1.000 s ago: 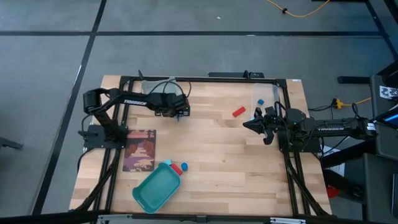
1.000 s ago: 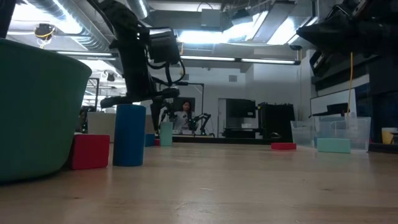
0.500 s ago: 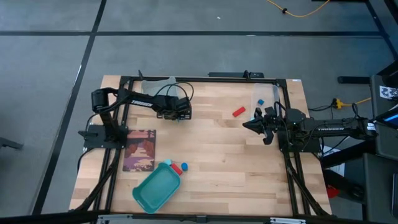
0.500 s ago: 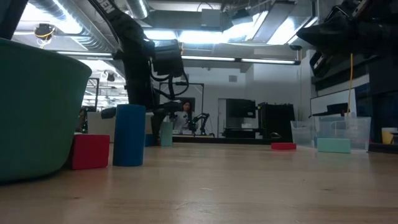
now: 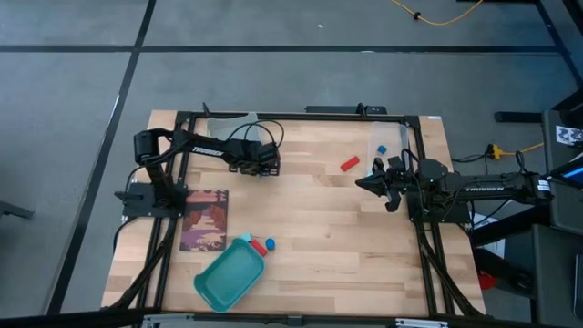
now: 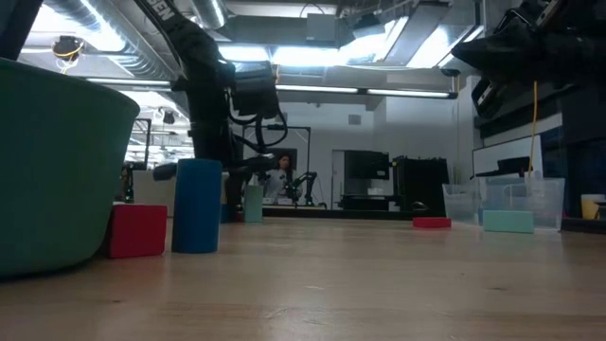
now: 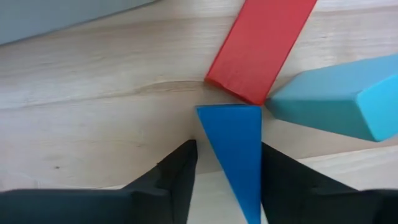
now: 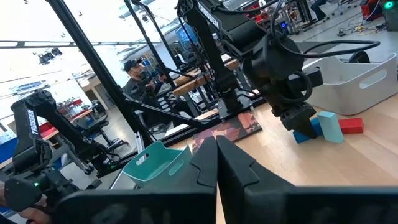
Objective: Sort & place blocks by color
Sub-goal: Put the top blue block into the transparent bin
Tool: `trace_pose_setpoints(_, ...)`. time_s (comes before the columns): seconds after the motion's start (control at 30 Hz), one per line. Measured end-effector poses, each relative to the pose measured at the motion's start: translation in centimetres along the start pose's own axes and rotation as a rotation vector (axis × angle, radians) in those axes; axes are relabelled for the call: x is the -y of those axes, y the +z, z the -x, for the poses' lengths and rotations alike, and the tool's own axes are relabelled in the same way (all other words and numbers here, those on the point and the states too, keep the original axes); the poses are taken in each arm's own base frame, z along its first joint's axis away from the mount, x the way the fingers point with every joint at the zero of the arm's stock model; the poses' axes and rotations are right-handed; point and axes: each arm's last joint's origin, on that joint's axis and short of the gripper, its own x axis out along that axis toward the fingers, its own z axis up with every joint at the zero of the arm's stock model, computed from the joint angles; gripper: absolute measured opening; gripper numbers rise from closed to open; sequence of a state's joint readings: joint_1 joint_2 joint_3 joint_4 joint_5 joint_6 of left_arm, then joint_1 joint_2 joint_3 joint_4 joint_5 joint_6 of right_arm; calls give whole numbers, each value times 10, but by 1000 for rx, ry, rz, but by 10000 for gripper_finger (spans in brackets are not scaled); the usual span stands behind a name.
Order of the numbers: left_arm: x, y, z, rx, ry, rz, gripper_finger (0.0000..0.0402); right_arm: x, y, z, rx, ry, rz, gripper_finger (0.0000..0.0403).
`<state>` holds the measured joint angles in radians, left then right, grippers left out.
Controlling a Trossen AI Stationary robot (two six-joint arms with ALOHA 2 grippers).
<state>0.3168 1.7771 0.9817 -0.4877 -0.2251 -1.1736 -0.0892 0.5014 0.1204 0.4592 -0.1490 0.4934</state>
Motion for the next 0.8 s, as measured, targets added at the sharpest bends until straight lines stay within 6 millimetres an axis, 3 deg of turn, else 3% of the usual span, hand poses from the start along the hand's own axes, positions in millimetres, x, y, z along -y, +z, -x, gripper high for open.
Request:
trace_pose_setpoints(0.27,-2,-3,0,-7,30,-48,56,0,0,0,0,0,0,0)
trace_pose_setpoints(0.5,-6,-10,6,-21,80,-126,52,0,0,0,0,0,1,0)
trace_pose_setpoints(0.6,-10,-12,21,-20,85,-174,52,0,0,0,0,1,1,0)
trace_pose_setpoints(0.8,-23,-8,83,84,8,-303,52,0,1,0,7,4,-26,0)
